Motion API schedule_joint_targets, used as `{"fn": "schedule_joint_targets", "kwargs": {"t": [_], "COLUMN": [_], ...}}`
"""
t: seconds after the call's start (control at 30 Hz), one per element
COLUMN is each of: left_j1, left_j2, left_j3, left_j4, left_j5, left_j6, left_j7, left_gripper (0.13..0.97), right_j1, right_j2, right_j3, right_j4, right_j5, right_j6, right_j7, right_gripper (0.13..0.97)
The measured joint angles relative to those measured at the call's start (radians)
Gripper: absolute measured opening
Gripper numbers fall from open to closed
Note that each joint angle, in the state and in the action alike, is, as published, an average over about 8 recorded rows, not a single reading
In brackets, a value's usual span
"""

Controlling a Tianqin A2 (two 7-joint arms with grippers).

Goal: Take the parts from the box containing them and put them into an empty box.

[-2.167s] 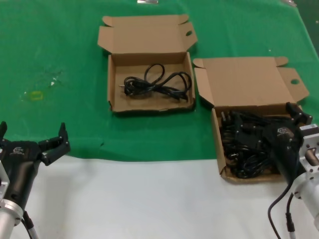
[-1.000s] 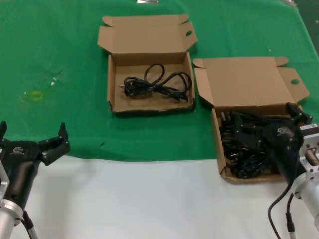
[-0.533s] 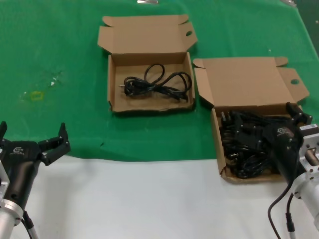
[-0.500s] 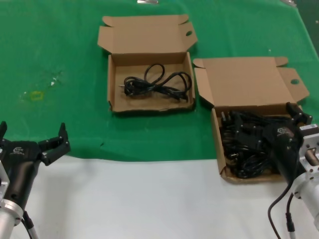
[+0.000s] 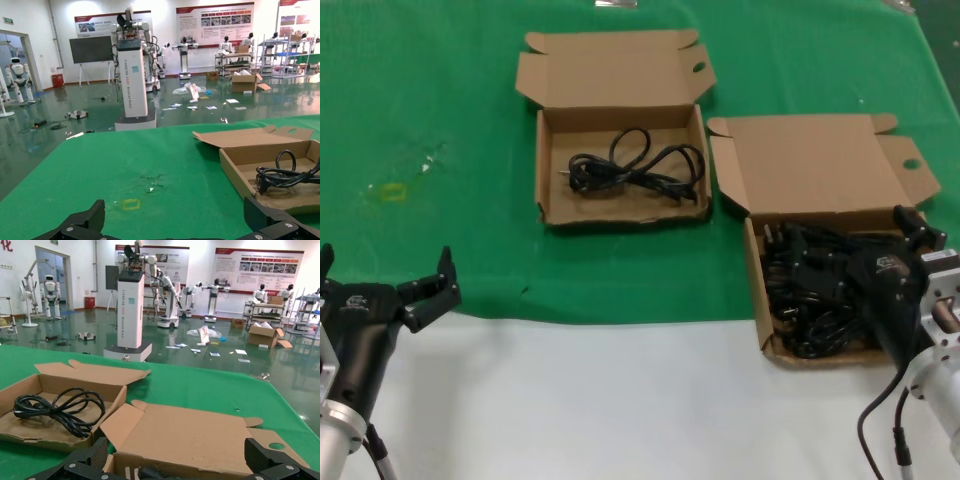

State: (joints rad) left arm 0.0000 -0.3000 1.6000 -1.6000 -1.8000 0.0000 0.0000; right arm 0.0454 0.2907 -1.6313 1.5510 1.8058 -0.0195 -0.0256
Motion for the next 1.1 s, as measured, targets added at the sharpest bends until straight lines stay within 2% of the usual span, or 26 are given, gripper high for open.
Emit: {"fn": "schedule_joint_targets", "kwargs": {"t": [1.1], "left_j1": [0.000], "left_j2": [0.000], "left_j3": [0.000], "left_j4": [0.000], "left_j5": [0.000], "left_j6": [0.000], "left_j7": [0.000], "left_gripper": [0.966], "right_j1": [0.000], "right_j2": [0.000], "right_j3": [0.000], "right_j4": [0.000], "right_j5": [0.000], "right_j6": [0.000], "right_j7": [0.000], "right_gripper": [0.966]}}
